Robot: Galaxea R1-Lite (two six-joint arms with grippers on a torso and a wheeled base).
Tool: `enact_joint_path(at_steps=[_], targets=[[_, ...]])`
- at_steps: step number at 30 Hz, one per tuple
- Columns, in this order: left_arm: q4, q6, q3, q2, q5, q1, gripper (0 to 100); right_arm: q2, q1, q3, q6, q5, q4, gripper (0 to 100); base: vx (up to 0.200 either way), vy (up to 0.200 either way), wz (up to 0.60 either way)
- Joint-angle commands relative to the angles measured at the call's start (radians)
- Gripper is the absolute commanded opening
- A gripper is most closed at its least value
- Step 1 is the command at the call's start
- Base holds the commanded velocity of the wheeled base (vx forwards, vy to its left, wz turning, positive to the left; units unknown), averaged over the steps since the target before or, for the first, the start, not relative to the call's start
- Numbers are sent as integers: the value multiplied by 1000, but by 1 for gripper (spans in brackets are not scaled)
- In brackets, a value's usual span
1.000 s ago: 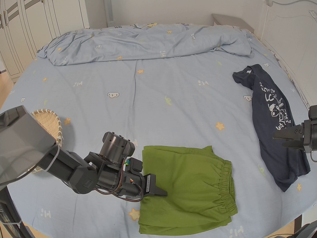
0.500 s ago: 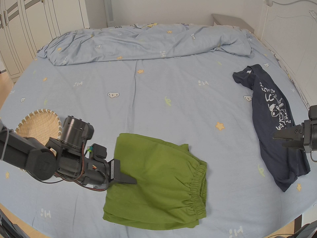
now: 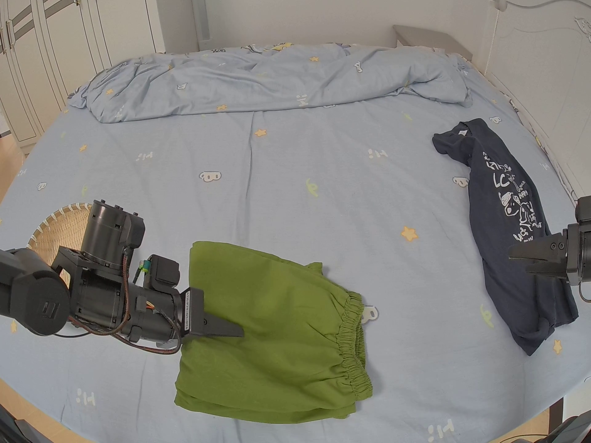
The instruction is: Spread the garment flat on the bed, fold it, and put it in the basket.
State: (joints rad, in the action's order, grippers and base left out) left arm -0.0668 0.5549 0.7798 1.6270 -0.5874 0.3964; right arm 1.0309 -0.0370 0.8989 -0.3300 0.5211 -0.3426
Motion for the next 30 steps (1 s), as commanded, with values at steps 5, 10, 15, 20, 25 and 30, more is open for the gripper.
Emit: enact_joint_path(at_steps=[5, 10, 15, 20, 25, 30], targets=[[1, 0, -10, -19, 0, 25, 0, -9, -1, 5, -1, 0, 0, 100, 0, 200, 0], [1, -1, -13, -22, 0, 32, 0, -14, -1, 3, -1, 0, 0, 100, 0, 200, 0], [1, -1, -13, -24, 0, 35, 0, -15, -4, 3, -1, 0, 0, 100, 0, 200, 0], [1, -3, -14, -22, 0, 39, 0, -15, -3, 3, -1, 0, 0, 100, 0, 200, 0], [-2, -87, -48, -26, 9, 45, 0, -14, -3, 2, -1, 0, 0, 100, 0, 80, 0], [1, -267, -63, -36, 104, 70, 0, -15, -4, 2, -1, 0, 0, 100, 0, 0, 0]])
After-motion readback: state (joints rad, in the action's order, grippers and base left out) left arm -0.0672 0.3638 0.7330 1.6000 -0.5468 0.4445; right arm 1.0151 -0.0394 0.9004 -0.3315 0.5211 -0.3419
